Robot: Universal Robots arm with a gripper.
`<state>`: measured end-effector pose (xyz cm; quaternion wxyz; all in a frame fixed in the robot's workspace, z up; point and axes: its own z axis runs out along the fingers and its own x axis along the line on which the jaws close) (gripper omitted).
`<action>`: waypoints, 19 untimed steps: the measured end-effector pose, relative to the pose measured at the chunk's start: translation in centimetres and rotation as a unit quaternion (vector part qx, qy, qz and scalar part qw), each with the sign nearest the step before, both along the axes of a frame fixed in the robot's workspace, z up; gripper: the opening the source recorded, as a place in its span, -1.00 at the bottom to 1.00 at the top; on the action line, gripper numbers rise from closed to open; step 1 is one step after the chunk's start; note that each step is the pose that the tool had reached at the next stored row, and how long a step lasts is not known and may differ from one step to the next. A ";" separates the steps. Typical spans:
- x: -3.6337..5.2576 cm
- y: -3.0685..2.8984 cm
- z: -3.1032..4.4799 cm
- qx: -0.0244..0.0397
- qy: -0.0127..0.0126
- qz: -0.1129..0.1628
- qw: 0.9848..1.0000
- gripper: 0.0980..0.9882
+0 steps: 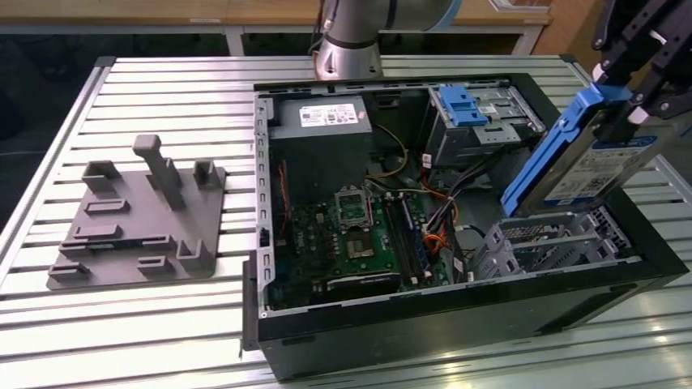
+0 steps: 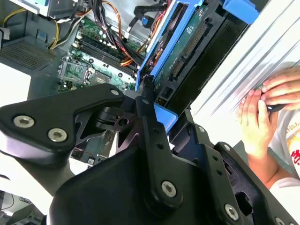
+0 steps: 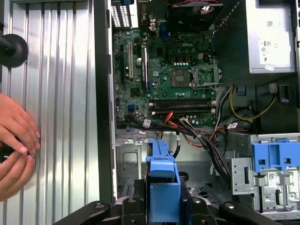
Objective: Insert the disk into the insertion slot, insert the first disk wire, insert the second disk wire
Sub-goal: 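Insert the disk into the insertion slot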
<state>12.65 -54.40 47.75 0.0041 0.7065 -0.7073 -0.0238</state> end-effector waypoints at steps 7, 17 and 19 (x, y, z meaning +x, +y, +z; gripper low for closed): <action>0.64 0.00 -0.16 0.005 0.000 0.017 1.000 -0.40; 0.69 -0.13 -0.20 0.005 0.000 0.017 1.000 -0.40; 0.69 -0.21 -0.27 0.006 0.000 0.017 1.000 -0.40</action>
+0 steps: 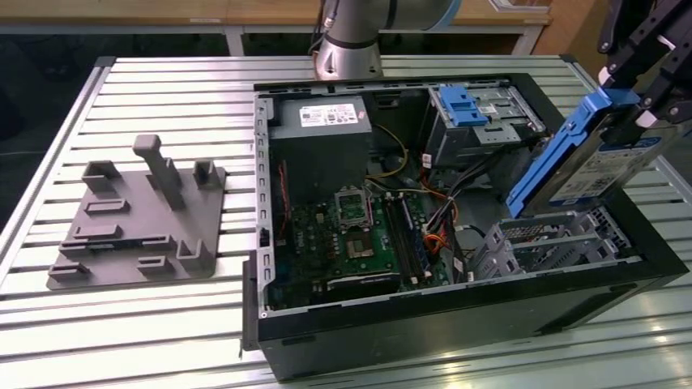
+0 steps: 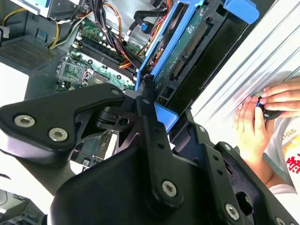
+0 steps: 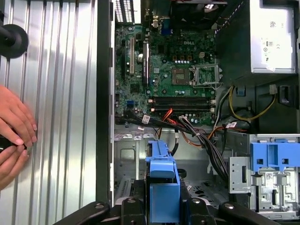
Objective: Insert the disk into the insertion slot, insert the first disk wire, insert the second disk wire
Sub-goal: 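Insert the disk into the insertion slot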
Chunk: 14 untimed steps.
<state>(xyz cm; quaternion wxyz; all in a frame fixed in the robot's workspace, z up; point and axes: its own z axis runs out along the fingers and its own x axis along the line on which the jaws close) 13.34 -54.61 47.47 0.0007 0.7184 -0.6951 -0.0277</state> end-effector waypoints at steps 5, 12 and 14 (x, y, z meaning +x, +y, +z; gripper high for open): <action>0.00 -0.23 -0.21 0.000 0.000 0.000 1.000 -0.40; 0.25 -0.49 -0.57 0.000 0.000 0.000 1.000 -0.40; 0.26 -0.52 -0.67 0.000 0.000 0.000 1.000 -0.40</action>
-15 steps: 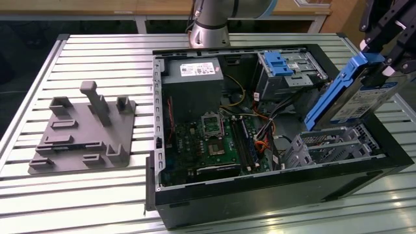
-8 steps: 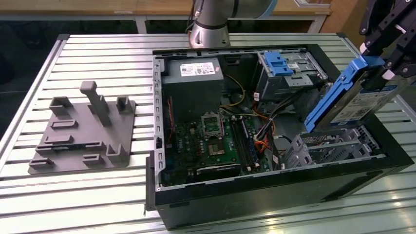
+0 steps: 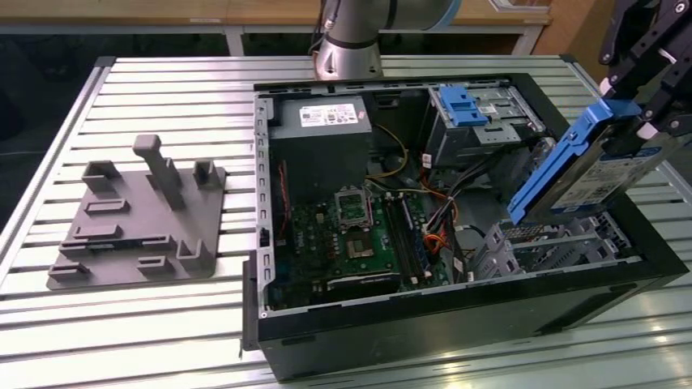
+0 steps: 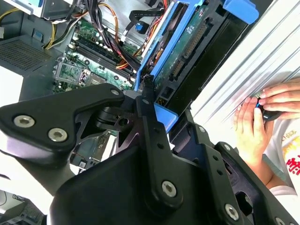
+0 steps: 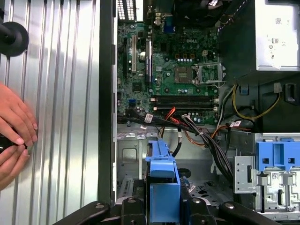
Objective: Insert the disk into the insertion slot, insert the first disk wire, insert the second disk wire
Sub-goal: 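Insert the disk into the insertion slot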
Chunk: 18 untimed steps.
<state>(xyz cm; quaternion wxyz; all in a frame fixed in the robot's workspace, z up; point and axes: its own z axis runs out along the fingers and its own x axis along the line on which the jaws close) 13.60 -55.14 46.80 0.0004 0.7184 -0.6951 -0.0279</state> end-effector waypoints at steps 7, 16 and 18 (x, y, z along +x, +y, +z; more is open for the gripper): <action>0.00 -0.08 -0.52 0.000 0.000 0.000 1.000 -0.40; 0.00 -0.17 -1.21 0.000 0.000 0.000 1.000 -0.40; 0.01 -0.20 -1.35 0.000 0.000 0.000 1.000 -0.40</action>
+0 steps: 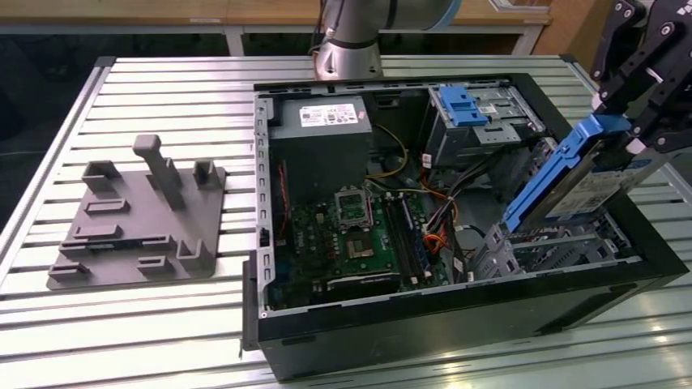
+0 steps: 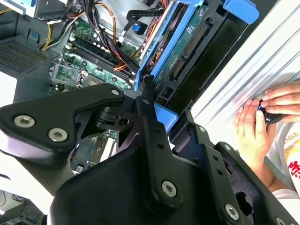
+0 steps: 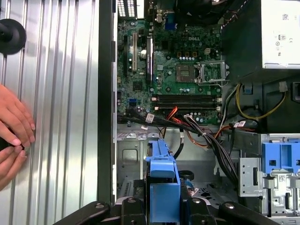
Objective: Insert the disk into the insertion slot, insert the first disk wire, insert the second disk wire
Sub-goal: 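Insert the disk into the insertion slot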
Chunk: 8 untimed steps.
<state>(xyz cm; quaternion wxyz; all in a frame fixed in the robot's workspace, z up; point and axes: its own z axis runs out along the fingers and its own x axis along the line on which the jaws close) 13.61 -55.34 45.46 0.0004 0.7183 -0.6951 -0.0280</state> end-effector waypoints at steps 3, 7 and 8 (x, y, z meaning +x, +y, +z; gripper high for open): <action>0.12 -0.04 -0.12 0.000 0.000 0.000 1.000 -0.40; 0.16 -0.09 -0.34 0.000 0.000 0.000 1.000 -0.40; 0.17 -0.10 -0.42 0.000 0.000 0.000 1.000 -0.40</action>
